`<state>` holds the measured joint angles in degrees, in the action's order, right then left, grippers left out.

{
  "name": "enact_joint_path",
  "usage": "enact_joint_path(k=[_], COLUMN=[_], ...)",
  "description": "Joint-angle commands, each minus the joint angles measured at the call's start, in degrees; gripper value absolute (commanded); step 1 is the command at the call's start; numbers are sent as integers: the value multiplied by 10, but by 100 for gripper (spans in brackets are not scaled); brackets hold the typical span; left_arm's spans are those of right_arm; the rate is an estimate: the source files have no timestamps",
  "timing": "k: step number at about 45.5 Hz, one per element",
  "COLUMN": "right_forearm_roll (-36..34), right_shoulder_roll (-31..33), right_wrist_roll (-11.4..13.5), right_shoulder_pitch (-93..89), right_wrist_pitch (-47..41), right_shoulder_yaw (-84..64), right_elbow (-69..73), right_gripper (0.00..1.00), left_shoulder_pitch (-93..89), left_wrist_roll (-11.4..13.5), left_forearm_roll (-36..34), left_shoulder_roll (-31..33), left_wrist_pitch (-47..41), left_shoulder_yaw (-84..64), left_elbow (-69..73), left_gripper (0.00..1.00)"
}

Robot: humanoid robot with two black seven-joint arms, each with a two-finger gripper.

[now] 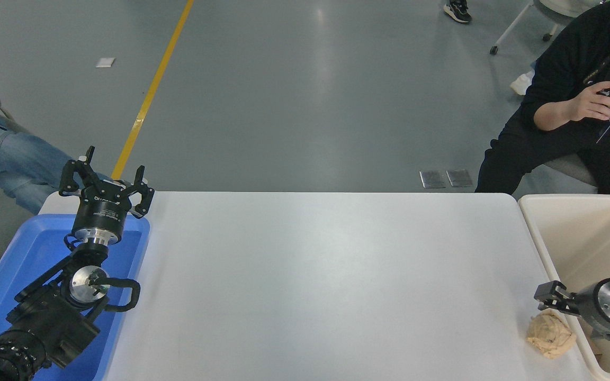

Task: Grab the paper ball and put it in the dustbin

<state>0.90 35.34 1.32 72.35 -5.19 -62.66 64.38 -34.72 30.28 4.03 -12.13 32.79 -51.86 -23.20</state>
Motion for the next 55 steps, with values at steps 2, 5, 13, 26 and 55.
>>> enact_joint_path(k=[2,5,13,26,55], right_forearm_roll=[-5,-4,-2,49,125], right_shoulder_roll=[3,3,1,0,56], right_wrist_roll=[0,0,0,-1,-1], right_shoulder_pitch=[-51,-61,-102,-130,144], right_wrist_pitch=[4,5,21,47,6], right_shoulder_yaw=[50,61,97,98,-8], right_elbow=[-27,-37,-69,-65,44], right_gripper=[100,100,99,70,0], left_shoulder_pitch=[0,0,0,0,0], left_wrist_roll=[0,0,0,0,0], left_forearm_roll=[0,0,0,0,0], left_shoulder_roll=[0,0,0,0,-1], left_wrist_pitch=[0,0,0,0,0], left_shoulder_yaw=[0,0,0,0,0], left_elbow=[0,0,0,0,0], left_gripper=[99,99,99,99,99])
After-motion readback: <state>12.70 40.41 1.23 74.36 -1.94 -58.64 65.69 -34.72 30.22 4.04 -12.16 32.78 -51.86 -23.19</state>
